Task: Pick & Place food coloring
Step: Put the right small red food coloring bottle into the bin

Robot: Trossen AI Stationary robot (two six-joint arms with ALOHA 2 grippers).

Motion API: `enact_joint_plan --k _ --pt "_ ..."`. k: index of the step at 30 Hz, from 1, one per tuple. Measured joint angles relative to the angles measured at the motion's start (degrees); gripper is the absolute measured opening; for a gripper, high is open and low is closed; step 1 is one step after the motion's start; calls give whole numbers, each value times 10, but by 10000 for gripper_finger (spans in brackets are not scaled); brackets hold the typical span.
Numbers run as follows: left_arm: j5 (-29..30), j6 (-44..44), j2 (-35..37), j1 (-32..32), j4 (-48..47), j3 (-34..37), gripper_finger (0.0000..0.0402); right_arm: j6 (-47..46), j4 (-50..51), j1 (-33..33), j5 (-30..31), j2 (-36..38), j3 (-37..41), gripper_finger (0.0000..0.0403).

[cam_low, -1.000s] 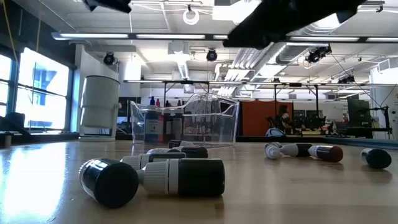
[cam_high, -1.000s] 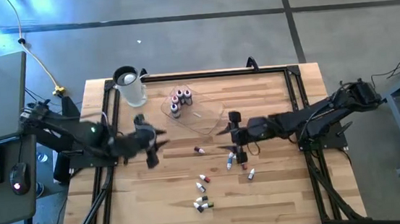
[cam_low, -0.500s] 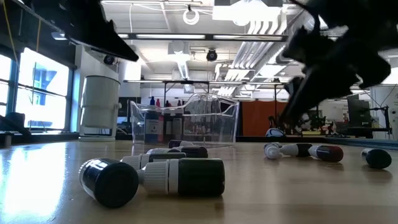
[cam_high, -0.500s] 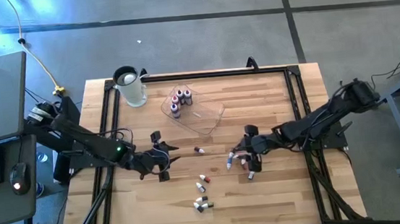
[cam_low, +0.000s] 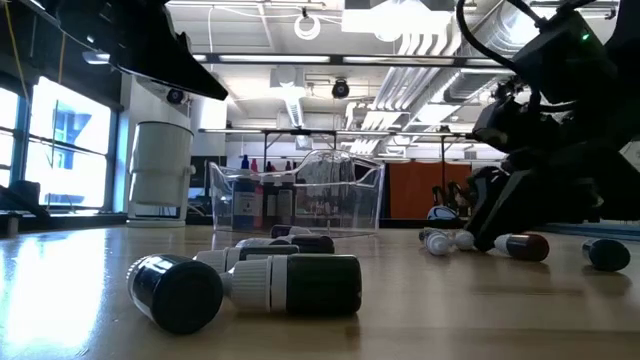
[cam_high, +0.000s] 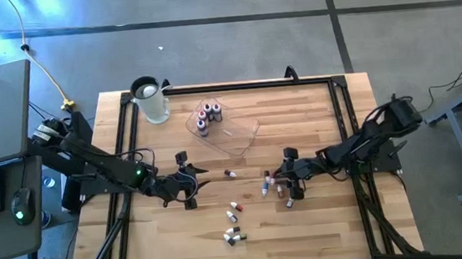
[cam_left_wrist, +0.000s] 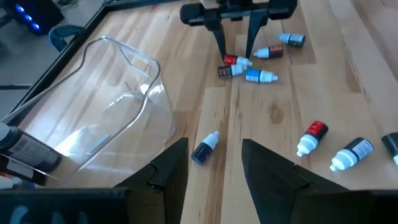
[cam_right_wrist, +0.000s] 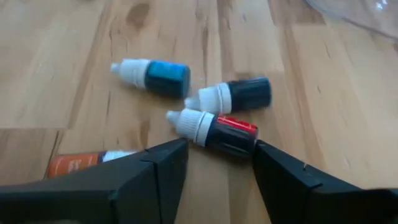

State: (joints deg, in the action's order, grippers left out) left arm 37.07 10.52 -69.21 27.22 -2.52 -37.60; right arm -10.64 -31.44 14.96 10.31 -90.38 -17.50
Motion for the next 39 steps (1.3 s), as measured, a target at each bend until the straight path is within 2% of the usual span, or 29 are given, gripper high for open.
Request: enact_joint_plan --k 4,8,13,19,22,29,39 --pt "0 0 0 0 0 0 147 17 -50 0 -8 -35 -14 142" --pt "0 0 0 0 0 0 147 22 -54 0 2 -45 -32 132" --pt "0 0 0 0 -1 0 147 41 -53 -11 -4 -45 -51 141" --pt "-1 0 0 0 -2 0 147 69 -47 -15 -27 -45 -87 171" --pt "-5 0 0 0 -2 0 147 97 -9 -15 -50 -45 -114 188" --pt "-6 0 0 0 -3 0 147 146 184 -15 -63 -44 -167 204" --pt "-6 0 0 0 -4 0 147 147 199 -15 -56 -44 -168 204"
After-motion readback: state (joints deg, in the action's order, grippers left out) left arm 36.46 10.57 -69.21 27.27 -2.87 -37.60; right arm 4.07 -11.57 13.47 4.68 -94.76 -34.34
